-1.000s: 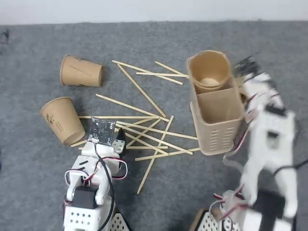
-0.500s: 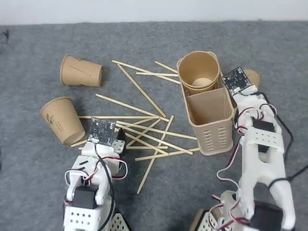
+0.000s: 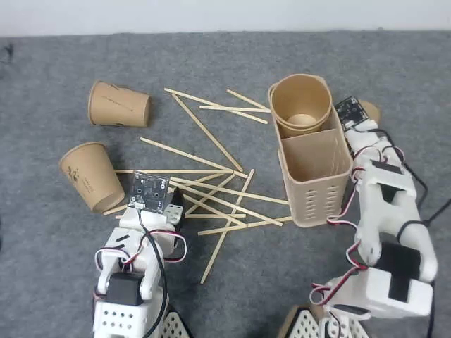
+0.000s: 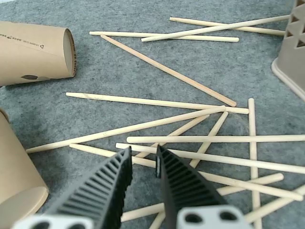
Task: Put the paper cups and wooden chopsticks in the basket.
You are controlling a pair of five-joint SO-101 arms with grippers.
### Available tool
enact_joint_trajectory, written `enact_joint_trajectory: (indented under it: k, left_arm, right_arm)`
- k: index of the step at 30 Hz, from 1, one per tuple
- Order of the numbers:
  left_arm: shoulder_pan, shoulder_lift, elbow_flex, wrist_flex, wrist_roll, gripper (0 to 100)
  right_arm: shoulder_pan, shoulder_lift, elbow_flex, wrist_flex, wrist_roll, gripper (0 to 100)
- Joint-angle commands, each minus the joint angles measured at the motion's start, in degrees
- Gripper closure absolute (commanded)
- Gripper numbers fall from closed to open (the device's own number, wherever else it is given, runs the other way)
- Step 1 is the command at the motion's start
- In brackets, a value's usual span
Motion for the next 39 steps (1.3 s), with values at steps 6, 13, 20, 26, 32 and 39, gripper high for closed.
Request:
enact_joint_trajectory:
  k: [6,13,20,26,32,39]
  left_arm:
    - [0.5,-0.5,-0.8,0.3,-0.5,91]
    - [0.5,-0.5,-0.8,0.4,-0.5,91]
    - [0.5,-0.5,-0.8,0.4,-0.5,91]
    - [0.5,-0.5,-0.8,0.4,-0.5,91]
    - [0.5,-0.5,-0.8,0.3,-0.5,91]
    - [0.5,-0.5,-0.8,0.3,-0.5,91]
  right_arm:
    - [1.6,2.7,-3.7,-11.2,-4.1,81.5]
    - [1.4,8.7,-6.0,-17.6,-7.7,83.1]
    - [3.3,14.4,-12.0,-17.6,-8.9,98.8]
    - [5.8,13.5,-13.6,-17.6,-14.2,99.1]
    - [10.5,5.9,-14.2,-14.5,-20.4,99.1]
    - [14.5,-4.0,-18.5,-3.9,-24.1,99.1]
